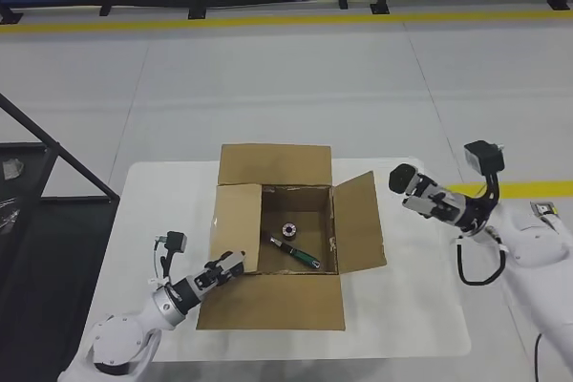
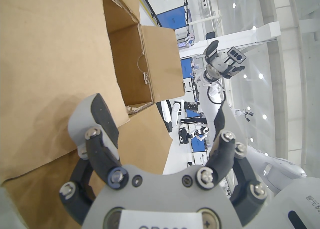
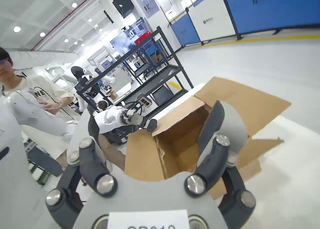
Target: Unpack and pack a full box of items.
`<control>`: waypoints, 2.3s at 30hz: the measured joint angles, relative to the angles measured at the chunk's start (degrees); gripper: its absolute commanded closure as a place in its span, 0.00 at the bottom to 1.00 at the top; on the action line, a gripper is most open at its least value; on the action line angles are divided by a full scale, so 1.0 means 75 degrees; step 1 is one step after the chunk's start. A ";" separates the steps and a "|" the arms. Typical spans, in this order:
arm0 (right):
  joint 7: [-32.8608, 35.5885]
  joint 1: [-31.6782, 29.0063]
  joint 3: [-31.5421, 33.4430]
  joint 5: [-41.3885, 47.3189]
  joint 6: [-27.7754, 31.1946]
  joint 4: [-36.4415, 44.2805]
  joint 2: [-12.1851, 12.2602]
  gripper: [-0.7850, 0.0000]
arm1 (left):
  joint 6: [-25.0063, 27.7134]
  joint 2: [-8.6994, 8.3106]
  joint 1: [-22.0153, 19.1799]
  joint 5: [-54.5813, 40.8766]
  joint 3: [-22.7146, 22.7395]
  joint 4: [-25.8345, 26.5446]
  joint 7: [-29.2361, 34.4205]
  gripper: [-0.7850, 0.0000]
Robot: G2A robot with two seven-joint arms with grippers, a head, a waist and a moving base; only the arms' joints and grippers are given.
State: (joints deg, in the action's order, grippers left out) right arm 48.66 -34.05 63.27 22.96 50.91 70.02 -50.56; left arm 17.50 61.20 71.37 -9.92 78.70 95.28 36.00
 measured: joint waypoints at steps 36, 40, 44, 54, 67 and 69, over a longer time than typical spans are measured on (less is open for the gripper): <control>0.3699 0.1835 -0.1823 0.2091 -0.4017 -0.2344 -0.0895 0.00 | -0.0131 0.0038 0.0023 0.0295 -0.0112 0.0017 -0.0114 0.00; 0.3998 0.1998 -0.2088 0.2505 -0.3618 -0.2332 -0.1154 0.00 | -0.0128 0.0042 0.0022 0.0292 -0.0109 0.0018 -0.0107 0.00; 0.3988 0.2181 -0.2460 0.2716 -0.3373 -0.2358 -0.1458 0.00 | -0.0110 0.0045 0.0026 0.0282 -0.0102 0.0007 -0.0099 0.00; 0.3335 0.2694 -0.3551 0.2550 -0.2727 -0.3388 -0.2398 0.00 | -0.0271 0.0075 0.0054 0.0048 0.0004 -0.0028 -0.0494 0.00; 0.2175 0.2902 -0.4252 0.1655 -0.1921 -0.4980 -0.3341 0.00 | -0.1246 0.0145 -0.0372 0.0292 -0.0299 -0.0124 -0.0645 0.00; 0.2028 0.2911 -0.4301 0.1495 -0.1841 -0.5125 -0.3430 0.00 | -0.1288 0.0157 -0.0409 0.0311 -0.0337 -0.0150 -0.0683 0.00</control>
State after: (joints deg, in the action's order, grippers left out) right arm 63.87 -12.21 31.01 34.18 37.11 31.58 -76.28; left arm 7.84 62.38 68.30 -7.58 76.17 94.16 30.88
